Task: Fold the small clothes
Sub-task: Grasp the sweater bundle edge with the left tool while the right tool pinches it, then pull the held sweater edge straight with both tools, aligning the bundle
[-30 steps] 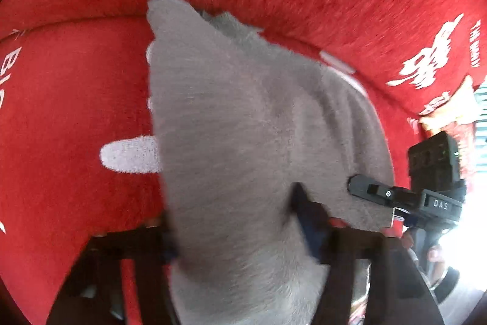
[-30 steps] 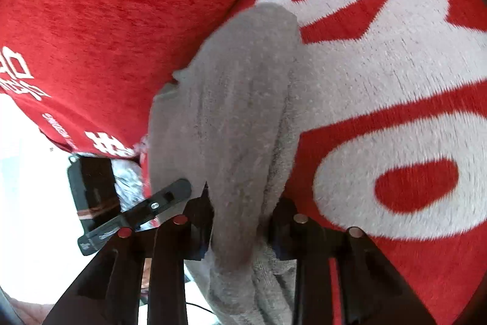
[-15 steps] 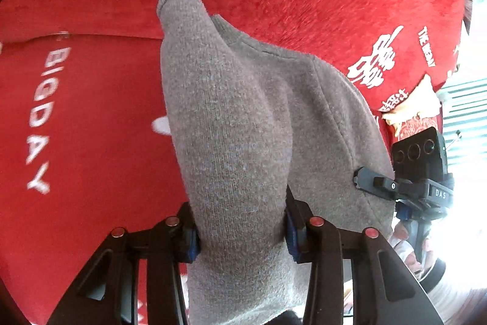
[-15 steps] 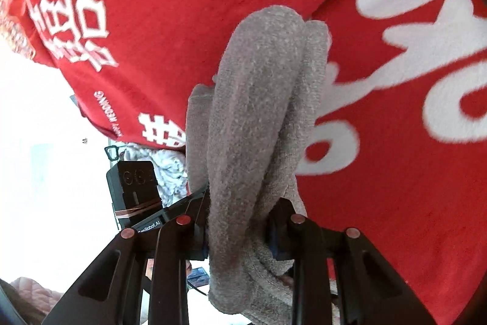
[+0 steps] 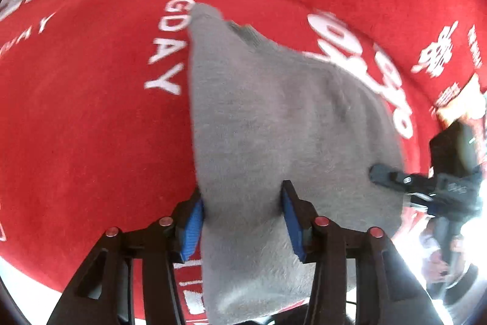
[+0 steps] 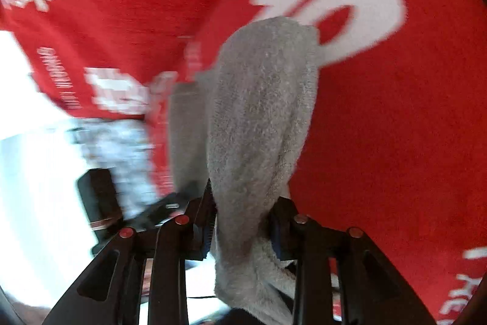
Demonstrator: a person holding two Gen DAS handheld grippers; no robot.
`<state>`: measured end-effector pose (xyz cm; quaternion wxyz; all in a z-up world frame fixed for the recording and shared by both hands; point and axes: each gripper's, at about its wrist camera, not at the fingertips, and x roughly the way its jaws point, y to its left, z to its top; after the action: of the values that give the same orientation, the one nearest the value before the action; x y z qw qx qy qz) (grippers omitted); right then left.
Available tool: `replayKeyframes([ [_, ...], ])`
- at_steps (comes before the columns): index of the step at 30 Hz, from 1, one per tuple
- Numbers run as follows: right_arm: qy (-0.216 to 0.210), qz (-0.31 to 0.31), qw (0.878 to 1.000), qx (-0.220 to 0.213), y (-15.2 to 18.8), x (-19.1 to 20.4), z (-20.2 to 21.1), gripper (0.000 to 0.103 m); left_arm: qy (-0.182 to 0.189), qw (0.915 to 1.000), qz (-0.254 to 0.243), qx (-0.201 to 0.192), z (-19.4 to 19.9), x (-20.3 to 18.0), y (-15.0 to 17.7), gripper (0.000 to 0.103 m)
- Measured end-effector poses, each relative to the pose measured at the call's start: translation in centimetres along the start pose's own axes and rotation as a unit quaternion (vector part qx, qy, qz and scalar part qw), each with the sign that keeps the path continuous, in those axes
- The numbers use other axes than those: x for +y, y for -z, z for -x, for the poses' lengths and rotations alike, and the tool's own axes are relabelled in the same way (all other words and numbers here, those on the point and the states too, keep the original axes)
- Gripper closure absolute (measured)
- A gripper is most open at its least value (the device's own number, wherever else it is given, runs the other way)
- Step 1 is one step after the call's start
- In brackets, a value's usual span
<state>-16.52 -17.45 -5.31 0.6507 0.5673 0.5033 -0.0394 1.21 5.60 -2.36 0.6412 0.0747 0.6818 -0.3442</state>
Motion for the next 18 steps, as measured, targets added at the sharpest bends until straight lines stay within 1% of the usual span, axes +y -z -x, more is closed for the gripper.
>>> replayKeyframes([
  [1,0.018,0.003,1.0,-0.01,0.2,0.1,0.7,0.057,-0.005,0.9999,0.002,-0.01,0.6,0.1,0.1,0.054],
  [3,0.054,0.014,0.998,-0.032,0.7,0.5,2.5,0.057,-0.035,0.9989,-0.009,-0.032,2.3,0.2,0.0,0.054],
  [5,0.066,0.015,0.997,-0.046,1.1,0.3,3.8,0.057,-0.054,0.9974,-0.017,-0.045,3.3,0.3,-0.2,0.055],
  [6,0.06,0.007,0.997,-0.047,0.9,0.4,4.1,0.057,-0.053,0.9972,-0.018,-0.048,3.8,0.6,-0.2,0.056],
  [7,0.054,-0.001,0.998,-0.043,0.8,0.3,4.0,0.066,-0.049,0.9971,-0.02,-0.056,4.2,0.5,-0.4,0.065],
  [8,0.045,-0.014,0.998,-0.036,0.4,0.5,3.5,0.078,-0.046,0.997,-0.023,-0.059,4.5,0.7,-0.6,0.071],
  [9,0.045,-0.015,0.998,-0.036,0.3,0.4,3.2,0.095,-0.047,0.9967,-0.029,-0.059,4.2,0.1,-0.9,0.071],
  [10,0.048,-0.005,0.998,-0.04,0.1,1.2,3.1,0.095,-0.051,0.9963,-0.034,-0.061,4.1,0.1,-1.1,0.071],
  [11,0.055,0.023,0.997,-0.047,-0.1,2.4,2.9,0.095,-0.058,0.9955,-0.043,-0.062,3.7,-0.3,-1.2,0.071],
  [13,0.08,0.059,0.994,-0.053,0.2,2.9,3.0,0.095,-0.098,0.9911,-0.07,-0.056,1.7,-1.3,-1.3,0.071],
  [14,0.105,0.075,0.99,-0.052,0.0,3.7,2.2,0.095,-0.111,0.9896,-0.075,-0.053,0.8,-1.3,-1.3,0.071],
  [15,0.148,0.093,0.983,-0.046,-0.3,3.8,1.4,0.095,-0.119,0.9889,-0.075,-0.048,-0.5,-1.5,-1.4,0.071],
  [16,0.182,0.104,0.977,-0.039,-0.3,3.1,0.9,0.095,-0.118,0.9893,-0.071,-0.047,-1.1,-1.2,-1.4,0.071],
  [17,0.202,0.112,0.973,-0.03,-0.3,2.4,0.3,0.095,-0.113,0.9902,-0.067,-0.049,-1.3,-1.0,-1.5,0.071],
  [18,0.194,0.112,0.974,-0.032,-0.3,2.0,0.2,0.095,-0.111,0.9906,-0.063,-0.049,-1.3,-0.9,-1.5,0.071],
])
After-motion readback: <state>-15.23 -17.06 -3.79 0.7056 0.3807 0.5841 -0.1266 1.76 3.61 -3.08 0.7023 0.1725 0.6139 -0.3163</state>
